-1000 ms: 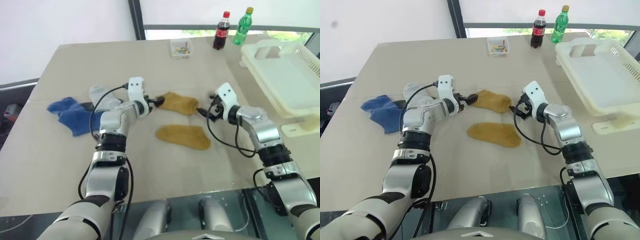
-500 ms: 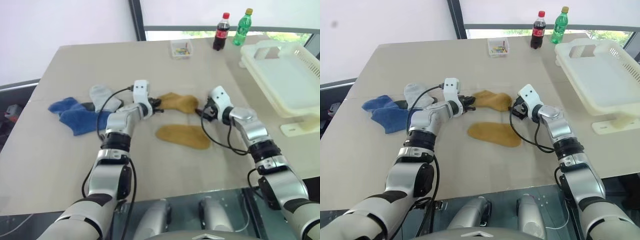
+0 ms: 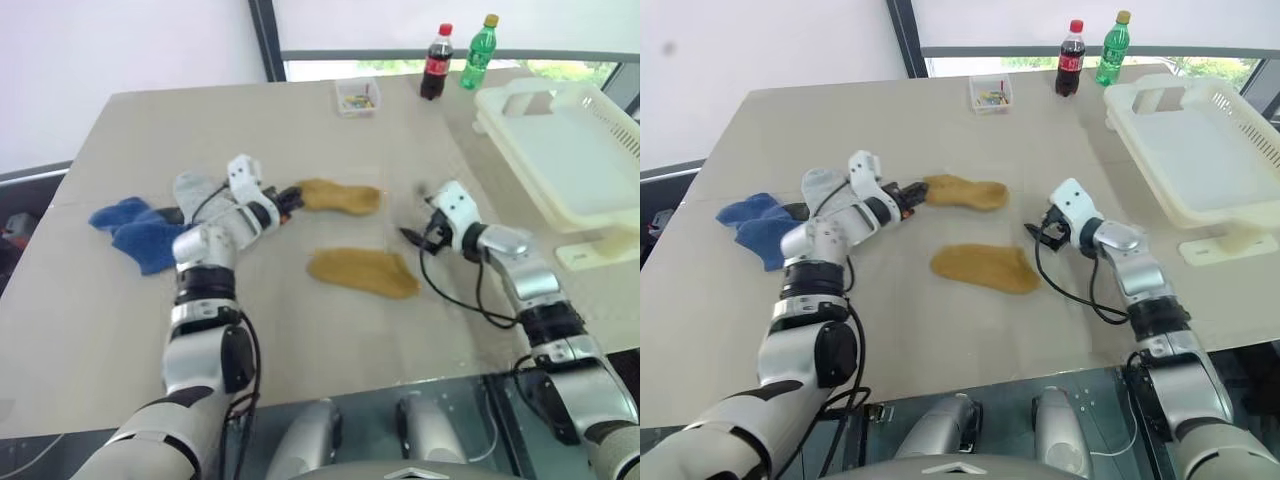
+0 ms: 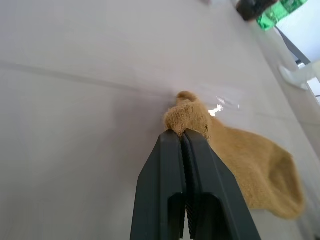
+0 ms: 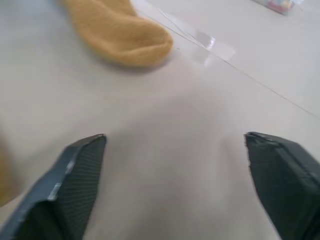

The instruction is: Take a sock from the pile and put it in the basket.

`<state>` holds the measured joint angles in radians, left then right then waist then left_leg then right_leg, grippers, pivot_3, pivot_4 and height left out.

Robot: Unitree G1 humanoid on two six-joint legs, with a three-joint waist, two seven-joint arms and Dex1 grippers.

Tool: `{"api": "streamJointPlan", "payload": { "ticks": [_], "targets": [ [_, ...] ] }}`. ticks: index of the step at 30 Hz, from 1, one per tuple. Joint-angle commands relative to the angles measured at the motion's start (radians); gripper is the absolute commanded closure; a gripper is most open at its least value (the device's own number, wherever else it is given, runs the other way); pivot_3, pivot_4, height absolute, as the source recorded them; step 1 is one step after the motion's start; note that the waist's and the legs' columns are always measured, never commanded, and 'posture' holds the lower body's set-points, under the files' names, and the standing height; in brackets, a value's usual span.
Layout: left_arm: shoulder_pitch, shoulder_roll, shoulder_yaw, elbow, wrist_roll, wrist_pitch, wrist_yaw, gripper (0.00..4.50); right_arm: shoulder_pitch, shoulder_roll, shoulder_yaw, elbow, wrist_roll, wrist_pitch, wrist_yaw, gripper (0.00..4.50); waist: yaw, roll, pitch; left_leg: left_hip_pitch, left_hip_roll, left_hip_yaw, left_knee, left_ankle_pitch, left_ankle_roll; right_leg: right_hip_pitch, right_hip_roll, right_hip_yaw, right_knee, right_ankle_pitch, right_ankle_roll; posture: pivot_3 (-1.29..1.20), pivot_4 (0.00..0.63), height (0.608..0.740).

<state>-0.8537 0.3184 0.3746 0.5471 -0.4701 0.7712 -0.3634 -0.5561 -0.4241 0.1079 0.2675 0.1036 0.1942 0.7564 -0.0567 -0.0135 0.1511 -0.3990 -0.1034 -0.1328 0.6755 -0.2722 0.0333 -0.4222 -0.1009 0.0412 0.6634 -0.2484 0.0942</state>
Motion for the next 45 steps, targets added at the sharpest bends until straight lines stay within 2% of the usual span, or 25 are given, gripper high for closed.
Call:
{"api": "streamJointPlan", "payload": {
  "ticks": [1,7,11,15,19,23,26,28,31,32,33,37,41,43,45],
  "targets": [
    [-0.009,0.057,-0.046,-0.064,0.005,0.012,-0.063,4.50,0.081,-0.026,-0.060,-0.248,0.150,0.045,0.097,0.00,0.001,0.000,0.000,0.000,0.000,0.000,0.000,0.000,0.000,0.000,0.000,0.000,0.000,0.000,0.000,0.00,0.150,0.740],
    [-0.046,0.148,-0.107,-0.080,0.015,0.045,-0.144,4.50,0.212,-0.076,-0.125,-0.498,0.255,0.099,0.105,0.00,0.013,0.000,0.000,0.000,0.000,0.000,0.000,0.000,0.000,0.000,0.000,0.000,0.000,0.000,0.000,0.00,0.150,0.740],
    [-0.142,0.231,-0.127,-0.070,0.021,0.054,-0.196,4.50,0.289,-0.108,-0.169,-0.610,0.277,0.116,0.070,0.00,0.019,-0.002,0.001,0.000,0.000,0.000,0.000,0.000,0.000,0.000,0.001,0.000,0.000,0.000,0.000,0.00,0.150,0.740],
    [-0.313,0.269,-0.227,-0.051,0.058,0.073,-0.271,4.50,0.378,-0.133,-0.207,-0.712,0.283,0.148,0.027,0.00,0.024,-0.002,0.001,-0.001,0.000,0.000,0.001,0.000,0.000,0.000,0.000,-0.001,0.000,0.000,0.000,0.00,0.150,0.740],
    [-0.385,0.103,-0.403,-0.032,0.107,0.163,-0.277,4.50,0.415,-0.139,-0.231,-0.754,0.278,0.175,-0.020,0.00,0.056,-0.001,0.001,0.000,-0.001,-0.001,0.001,0.000,0.000,0.002,0.000,-0.002,-0.001,0.000,0.000,0.00,0.150,0.740],
    [-0.312,-0.173,-0.566,0.111,0.217,0.097,-0.205,4.50,0.432,-0.140,-0.242,-0.770,0.271,0.187,-0.058,0.00,0.060,-0.001,0.000,0.001,-0.003,-0.001,0.004,0.000,0.001,0.005,0.000,-0.002,0.000,0.000,0.000,0.00,0.150,0.740],
    [-0.245,-0.327,-0.631,0.202,0.286,-0.007,-0.160,4.50,0.439,-0.143,-0.244,-0.782,0.264,0.201,-0.085,0.00,0.045,-0.002,0.002,0.000,-0.003,-0.001,0.003,0.000,0.001,0.003,0.000,0.000,0.000,0.000,0.000,0.00,0.150,0.740],
    [-0.216,-0.401,-0.637,0.251,0.299,-0.073,-0.157,4.50,0.450,-0.149,-0.250,-0.797,0.253,0.217,-0.110,0.00,0.043,-0.001,0.001,0.000,-0.002,-0.001,0.002,0.000,0.001,0.000,0.000,0.001,0.001,0.000,0.000,0.00,0.150,0.740],
    [-0.224,-0.456,-0.564,0.275,0.261,-0.081,-0.162,4.50,0.464,-0.157,-0.260,-0.819,0.243,0.244,-0.146,0.00,0.047,0.001,0.000,0.003,-0.002,0.000,0.001,0.000,0.001,0.002,0.000,0.002,0.001,0.000,0.000,0.00,0.150,0.740],
    [-0.227,-0.460,-0.548,0.256,0.255,-0.075,-0.163,3.84,0.469,-0.155,-0.266,-0.828,0.245,0.259,-0.162,0.00,0.047,0.001,0.000,0.003,-0.002,0.000,0.002,0.000,0.001,0.003,0.000,0.002,0.001,0.000,0.000,0.00,0.150,0.740],
    [-0.227,-0.460,-0.538,0.232,0.251,-0.067,-0.169,3.55,0.474,-0.151,-0.272,-0.835,0.250,0.275,-0.178,0.00,0.047,0.001,0.000,0.003,-0.002,0.000,0.002,0.000,0.001,0.004,0.000,0.002,0.001,0.000,0.001,0.00,0.150,0.740],
    [-0.214,-0.391,-0.517,0.036,0.228,-0.007,-0.217,1.70,0.438,-0.139,-0.277,-0.828,0.267,0.383,-0.252,0.00,0.042,0.000,0.000,0.003,-0.002,0.000,0.003,0.000,0.001,0.003,0.000,0.002,0.001,0.000,0.001,0.00,0.150,0.740],
    [-0.240,-0.285,-0.457,-0.085,0.191,0.035,-0.252,1.70,0.336,-0.110,-0.239,-0.752,0.278,0.496,-0.300,0.00,0.038,0.001,0.000,0.002,-0.001,0.000,0.002,0.000,0.001,0.002,0.001,0.003,0.002,0.000,0.001,0.00,0.150,0.740],
    [-0.268,-0.236,-0.435,-0.076,0.200,-0.004,-0.254,1.70,0.272,-0.079,-0.225,-0.689,0.266,0.550,-0.343,0.00,0.042,0.001,0.000,0.003,-0.001,0.000,0.002,0.000,0.001,0.002,0.002,0.003,0.002,0.000,0.001,0.00,0.150,0.740],
    [-0.298,-0.190,-0.454,0.016,0.251,-0.107,-0.269,1.70,0.191,-0.033,-0.218,-0.592,0.257,0.592,-0.386,0.00,0.043,0.001,0.000,0.002,0.000,0.000,0.003,0.000,0.001,0.002,0.002,0.003,0.001,0.000,0.001,0.00,0.150,0.740]
  ]
}}
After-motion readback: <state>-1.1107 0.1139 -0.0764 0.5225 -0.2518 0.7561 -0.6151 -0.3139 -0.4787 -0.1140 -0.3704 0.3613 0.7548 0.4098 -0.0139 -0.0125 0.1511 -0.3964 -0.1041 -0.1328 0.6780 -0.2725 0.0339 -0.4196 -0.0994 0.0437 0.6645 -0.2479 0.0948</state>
